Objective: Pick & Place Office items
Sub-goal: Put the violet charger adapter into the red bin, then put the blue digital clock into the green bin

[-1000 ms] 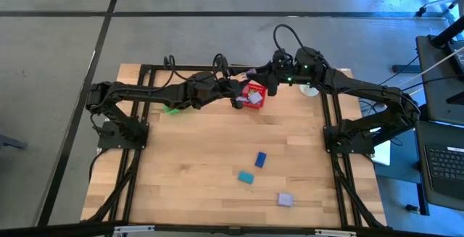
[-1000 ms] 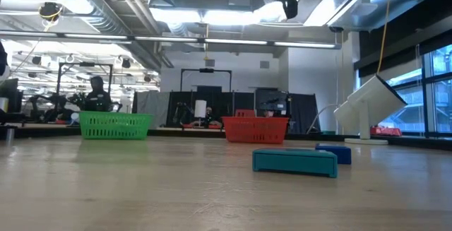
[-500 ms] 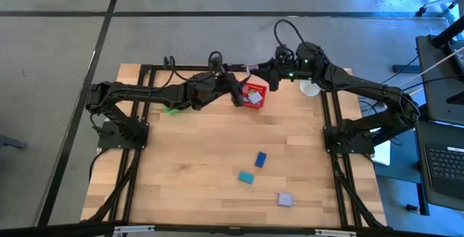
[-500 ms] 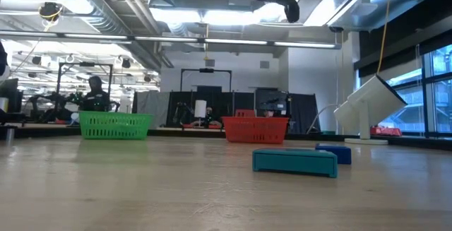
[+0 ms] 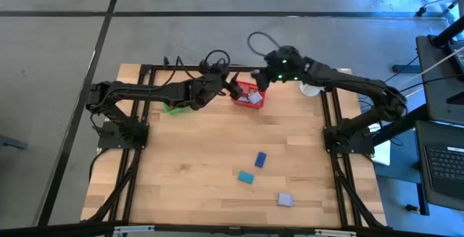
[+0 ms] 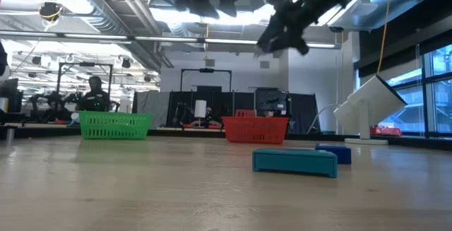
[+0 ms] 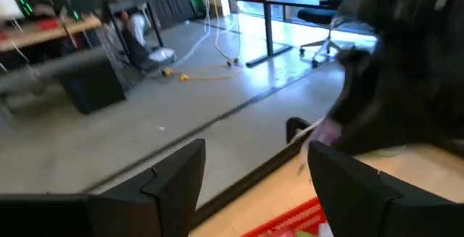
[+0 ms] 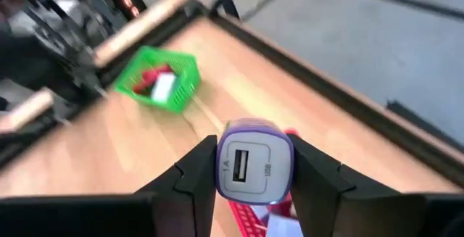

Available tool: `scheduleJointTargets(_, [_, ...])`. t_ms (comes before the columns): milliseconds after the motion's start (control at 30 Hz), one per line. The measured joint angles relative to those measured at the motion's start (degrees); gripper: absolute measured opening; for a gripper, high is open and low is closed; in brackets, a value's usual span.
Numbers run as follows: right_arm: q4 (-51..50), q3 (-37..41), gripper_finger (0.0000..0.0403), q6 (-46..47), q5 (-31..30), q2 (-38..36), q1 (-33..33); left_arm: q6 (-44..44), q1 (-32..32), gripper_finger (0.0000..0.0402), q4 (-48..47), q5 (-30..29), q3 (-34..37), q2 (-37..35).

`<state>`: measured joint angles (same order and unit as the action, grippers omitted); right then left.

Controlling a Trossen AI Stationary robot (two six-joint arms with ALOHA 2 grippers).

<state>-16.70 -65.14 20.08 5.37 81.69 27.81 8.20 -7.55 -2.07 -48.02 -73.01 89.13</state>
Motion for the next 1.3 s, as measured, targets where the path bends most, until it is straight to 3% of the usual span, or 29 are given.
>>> scheduleJointTargets(367, [-4.8,0.0,0.014,0.1,0.0,15.9,0.0,15.7,-4.4,0.0239,-5.7,15.3,0.0,-2.4])
scheduleJointTargets(800, [-3.0,0.0,0.0145,0.0,-6.9,20.0,0.0,12.2,-4.7,0.0239,-7.2,14.6,0.0,-3.6])
scheduleJointTargets(1133, [-3.9,0.0,0.0241,0.3,0.4,18.6,0.1,10.7,-4.7,0.0239,-7.2,14.6,0.0,-3.6])
scheduleJointTargets(1300, [-7.3,0.0,0.0272,0.1,-1.2,13.9,0.2,10.7,-4.7,0.0239,-7.4,14.6,0.0,-3.6])
